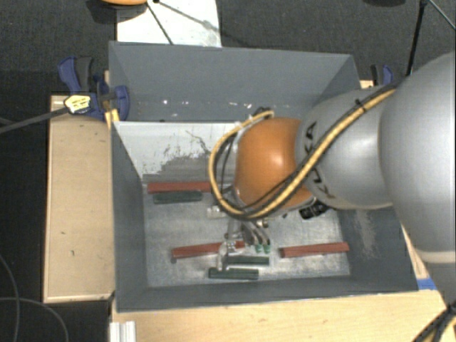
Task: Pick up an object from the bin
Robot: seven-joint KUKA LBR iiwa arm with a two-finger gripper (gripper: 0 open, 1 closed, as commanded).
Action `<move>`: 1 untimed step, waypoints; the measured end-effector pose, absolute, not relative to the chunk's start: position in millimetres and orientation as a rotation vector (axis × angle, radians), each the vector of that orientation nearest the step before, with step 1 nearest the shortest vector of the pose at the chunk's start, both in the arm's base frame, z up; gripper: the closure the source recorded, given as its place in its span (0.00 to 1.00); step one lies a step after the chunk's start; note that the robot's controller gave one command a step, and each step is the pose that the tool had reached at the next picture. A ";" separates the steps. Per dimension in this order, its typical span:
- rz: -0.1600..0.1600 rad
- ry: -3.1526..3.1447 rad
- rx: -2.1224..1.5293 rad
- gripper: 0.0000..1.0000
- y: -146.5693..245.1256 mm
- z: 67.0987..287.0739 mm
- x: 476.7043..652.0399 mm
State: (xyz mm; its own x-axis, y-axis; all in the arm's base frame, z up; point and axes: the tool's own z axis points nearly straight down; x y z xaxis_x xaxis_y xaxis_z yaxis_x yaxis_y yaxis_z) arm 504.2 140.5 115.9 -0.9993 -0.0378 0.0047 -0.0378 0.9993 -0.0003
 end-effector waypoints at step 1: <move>0.000 -3.136 0.183 0.00 148.9 126.3 489.8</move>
Offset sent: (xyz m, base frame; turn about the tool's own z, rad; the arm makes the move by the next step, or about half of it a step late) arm -0.0163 0.0190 -0.0459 -0.0032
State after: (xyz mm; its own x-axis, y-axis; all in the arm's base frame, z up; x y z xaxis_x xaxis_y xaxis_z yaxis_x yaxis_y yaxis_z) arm 489.8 148.9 126.3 -0.9932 -0.1166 0.0003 -0.1166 0.9932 0.0003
